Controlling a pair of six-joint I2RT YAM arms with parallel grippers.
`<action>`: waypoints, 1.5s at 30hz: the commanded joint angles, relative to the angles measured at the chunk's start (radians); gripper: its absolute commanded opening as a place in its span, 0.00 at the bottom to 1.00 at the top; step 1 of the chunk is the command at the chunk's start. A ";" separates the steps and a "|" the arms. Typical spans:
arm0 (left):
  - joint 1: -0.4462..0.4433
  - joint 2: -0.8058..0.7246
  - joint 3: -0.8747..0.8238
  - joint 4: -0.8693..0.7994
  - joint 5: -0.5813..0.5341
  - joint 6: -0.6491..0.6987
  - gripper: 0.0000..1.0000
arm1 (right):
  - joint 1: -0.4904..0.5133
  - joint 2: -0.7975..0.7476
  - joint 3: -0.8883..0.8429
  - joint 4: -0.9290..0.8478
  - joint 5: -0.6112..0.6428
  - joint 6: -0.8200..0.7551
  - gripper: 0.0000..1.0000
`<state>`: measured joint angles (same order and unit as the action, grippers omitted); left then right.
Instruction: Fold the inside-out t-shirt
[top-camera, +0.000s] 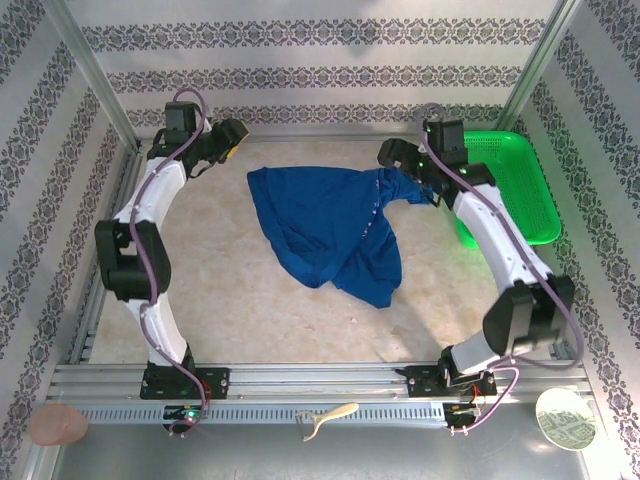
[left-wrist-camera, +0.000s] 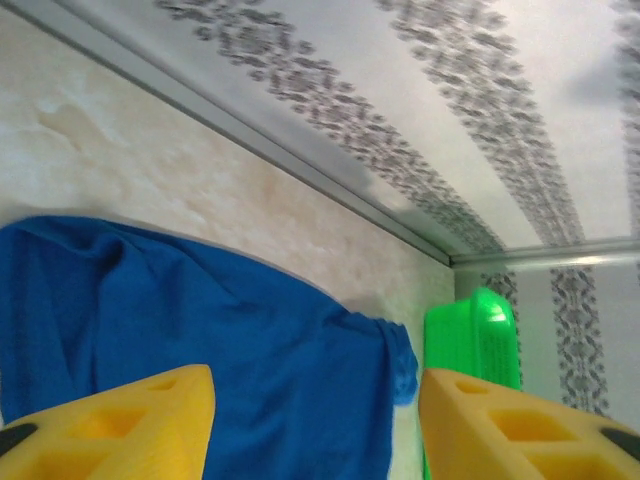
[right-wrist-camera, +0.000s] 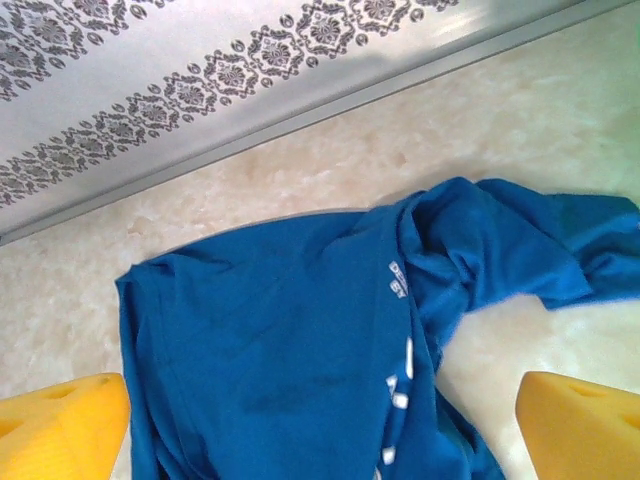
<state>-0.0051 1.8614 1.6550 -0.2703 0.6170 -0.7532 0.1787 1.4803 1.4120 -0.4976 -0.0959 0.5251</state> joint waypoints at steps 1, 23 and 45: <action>-0.119 -0.117 -0.114 -0.164 -0.078 0.180 0.58 | -0.014 -0.093 -0.132 -0.050 -0.011 0.004 0.98; -0.748 -0.210 -0.568 -0.157 -0.437 0.432 0.61 | 0.149 -0.457 -0.944 0.012 -0.249 0.273 0.81; -0.801 -0.025 -0.590 -0.036 -0.534 0.427 0.33 | 0.177 -0.281 -0.931 0.181 -0.216 0.287 0.43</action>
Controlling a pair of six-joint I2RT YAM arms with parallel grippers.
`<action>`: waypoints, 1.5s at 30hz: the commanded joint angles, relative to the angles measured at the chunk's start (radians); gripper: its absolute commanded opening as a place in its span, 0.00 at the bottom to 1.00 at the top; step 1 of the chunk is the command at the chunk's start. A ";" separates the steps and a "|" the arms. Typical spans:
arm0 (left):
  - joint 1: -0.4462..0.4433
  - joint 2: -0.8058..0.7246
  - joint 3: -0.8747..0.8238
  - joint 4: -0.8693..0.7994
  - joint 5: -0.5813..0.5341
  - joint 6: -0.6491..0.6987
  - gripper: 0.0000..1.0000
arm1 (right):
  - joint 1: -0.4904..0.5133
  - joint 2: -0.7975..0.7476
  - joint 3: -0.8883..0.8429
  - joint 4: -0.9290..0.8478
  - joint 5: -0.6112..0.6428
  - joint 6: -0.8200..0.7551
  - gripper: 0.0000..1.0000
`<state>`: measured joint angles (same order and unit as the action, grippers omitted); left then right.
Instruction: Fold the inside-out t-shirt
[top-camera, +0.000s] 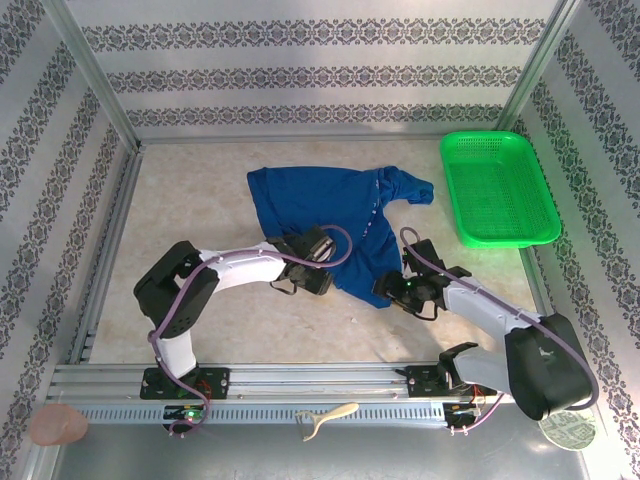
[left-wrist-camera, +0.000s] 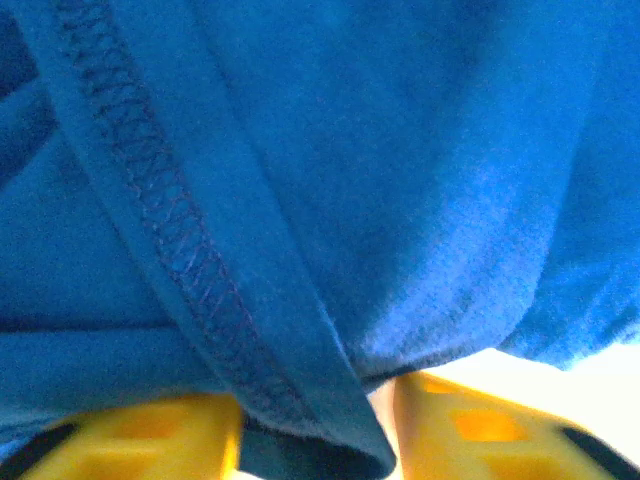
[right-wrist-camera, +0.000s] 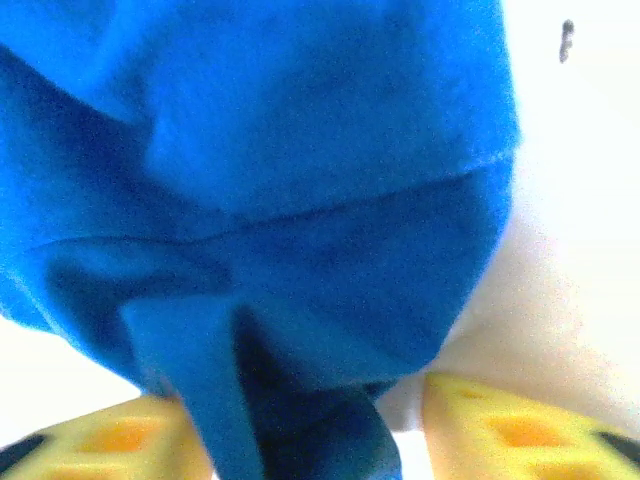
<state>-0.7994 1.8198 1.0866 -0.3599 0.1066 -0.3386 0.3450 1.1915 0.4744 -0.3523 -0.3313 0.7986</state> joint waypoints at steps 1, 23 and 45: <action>-0.004 0.018 -0.026 0.067 -0.019 0.008 0.22 | 0.011 0.011 0.005 0.046 0.019 0.017 0.33; 0.552 -0.478 0.552 -0.034 0.339 -0.246 0.00 | -0.354 -0.006 1.071 -0.325 -0.220 -0.181 0.00; 0.627 -0.603 0.513 -0.149 0.149 -0.507 0.00 | -0.388 0.080 1.425 -0.171 -0.147 0.041 0.00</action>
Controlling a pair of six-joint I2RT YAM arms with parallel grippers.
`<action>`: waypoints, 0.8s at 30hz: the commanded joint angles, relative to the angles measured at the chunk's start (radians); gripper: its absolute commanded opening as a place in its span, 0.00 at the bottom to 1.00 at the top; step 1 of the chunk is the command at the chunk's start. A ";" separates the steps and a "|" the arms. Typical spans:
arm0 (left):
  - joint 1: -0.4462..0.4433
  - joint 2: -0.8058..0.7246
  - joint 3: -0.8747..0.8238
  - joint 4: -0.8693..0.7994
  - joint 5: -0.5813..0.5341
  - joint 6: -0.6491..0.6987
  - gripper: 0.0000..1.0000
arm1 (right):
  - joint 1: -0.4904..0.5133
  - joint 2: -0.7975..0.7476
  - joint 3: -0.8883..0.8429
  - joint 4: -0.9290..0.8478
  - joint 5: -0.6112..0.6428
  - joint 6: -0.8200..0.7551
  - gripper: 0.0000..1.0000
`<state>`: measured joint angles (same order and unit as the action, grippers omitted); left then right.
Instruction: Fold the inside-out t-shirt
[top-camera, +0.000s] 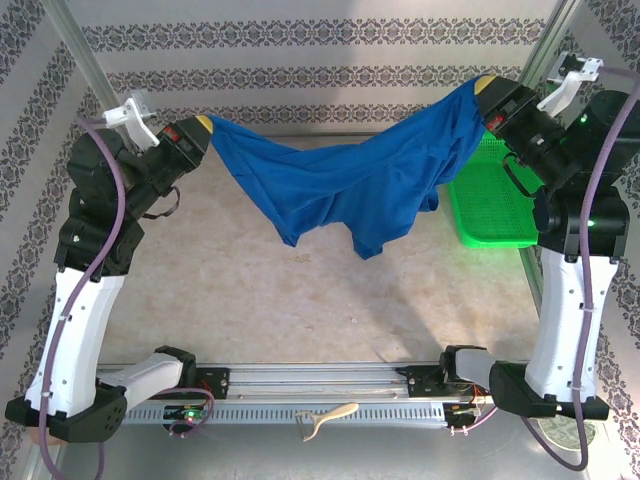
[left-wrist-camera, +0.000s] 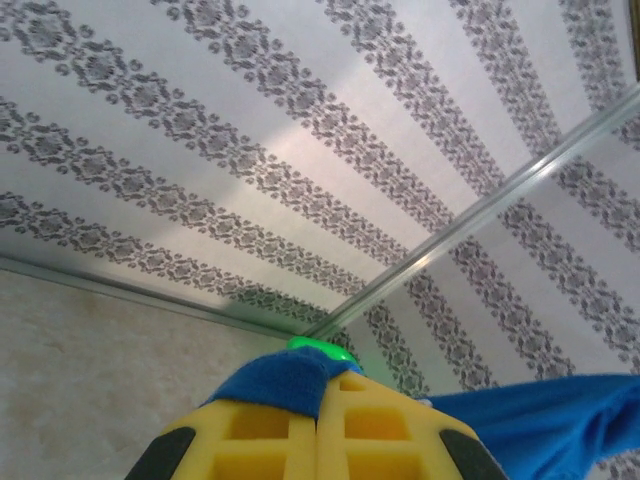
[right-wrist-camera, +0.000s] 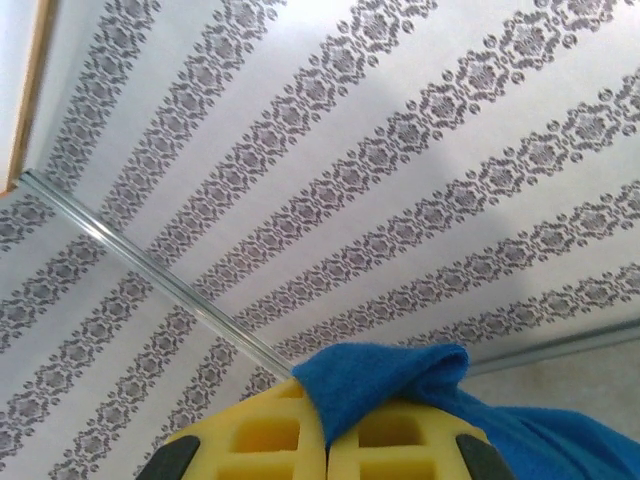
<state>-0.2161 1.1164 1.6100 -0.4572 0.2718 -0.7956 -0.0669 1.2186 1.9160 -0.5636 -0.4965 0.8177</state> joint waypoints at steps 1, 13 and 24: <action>0.069 0.144 -0.010 -0.034 0.016 -0.051 0.00 | 0.044 0.074 -0.032 0.048 0.038 0.013 0.00; 0.236 0.938 0.481 0.047 0.193 0.055 0.30 | 0.155 0.830 0.473 -0.138 0.196 -0.150 0.16; 0.214 0.913 0.571 -0.206 0.225 0.177 0.53 | 0.229 0.703 0.340 -0.322 0.482 -0.389 0.99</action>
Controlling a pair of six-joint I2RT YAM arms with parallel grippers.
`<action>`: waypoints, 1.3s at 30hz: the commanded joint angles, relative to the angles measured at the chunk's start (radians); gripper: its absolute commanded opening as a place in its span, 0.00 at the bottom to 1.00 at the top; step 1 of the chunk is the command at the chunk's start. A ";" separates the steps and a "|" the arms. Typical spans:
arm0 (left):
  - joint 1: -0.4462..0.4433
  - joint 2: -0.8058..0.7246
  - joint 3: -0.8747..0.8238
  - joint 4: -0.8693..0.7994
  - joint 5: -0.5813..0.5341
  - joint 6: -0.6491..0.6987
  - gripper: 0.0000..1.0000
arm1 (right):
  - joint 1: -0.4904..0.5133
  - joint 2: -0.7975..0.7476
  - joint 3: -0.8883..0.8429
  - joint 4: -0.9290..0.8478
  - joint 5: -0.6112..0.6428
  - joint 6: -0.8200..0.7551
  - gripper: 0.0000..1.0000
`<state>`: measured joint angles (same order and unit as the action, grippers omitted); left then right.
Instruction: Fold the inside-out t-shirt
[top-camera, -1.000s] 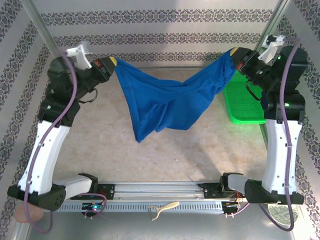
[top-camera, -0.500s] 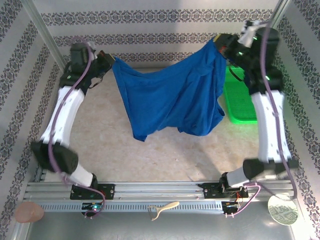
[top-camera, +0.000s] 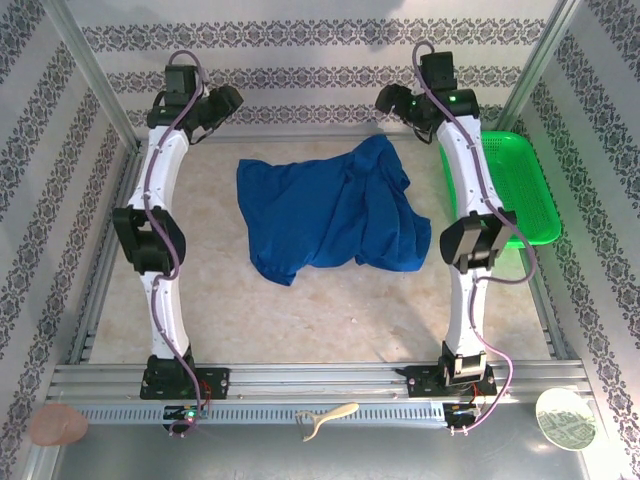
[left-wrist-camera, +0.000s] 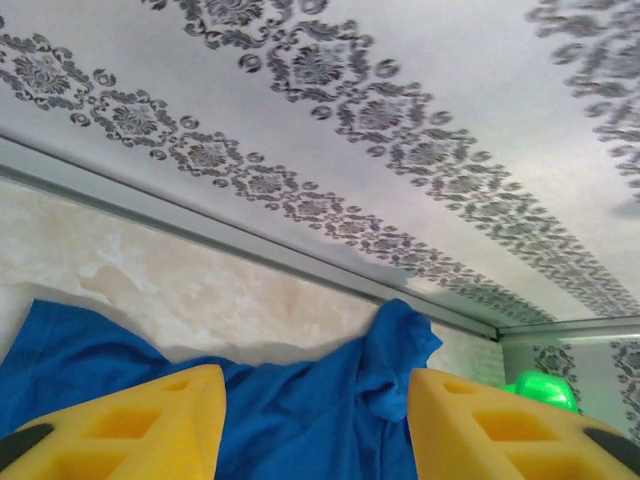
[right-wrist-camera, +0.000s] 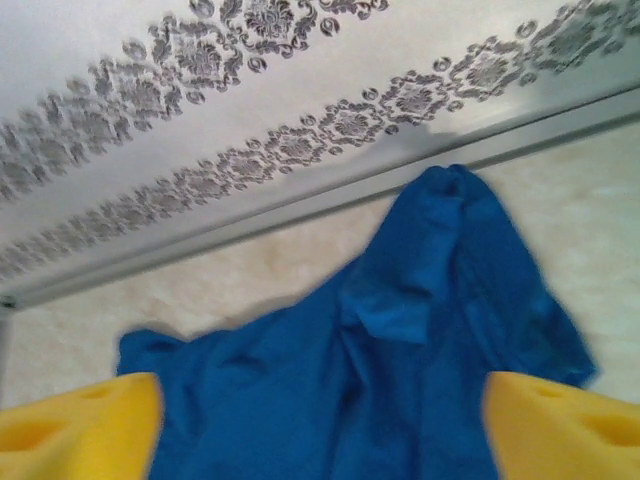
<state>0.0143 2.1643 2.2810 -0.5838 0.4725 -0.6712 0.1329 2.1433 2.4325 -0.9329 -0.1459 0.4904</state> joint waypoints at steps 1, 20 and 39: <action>-0.025 -0.186 -0.176 -0.063 0.022 0.044 0.53 | 0.027 -0.273 -0.271 0.102 0.135 -0.040 0.98; -0.477 -0.822 -1.401 0.196 -0.289 -0.386 0.63 | -0.122 -0.862 -1.640 0.510 -0.083 0.233 0.78; -0.557 -0.623 -1.360 0.191 -0.297 -0.367 0.63 | -0.128 -0.713 -1.739 0.675 -0.132 0.276 0.70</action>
<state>-0.5186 1.5085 0.9150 -0.4255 0.1787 -1.0080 0.0147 1.4025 0.7036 -0.3058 -0.2531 0.7418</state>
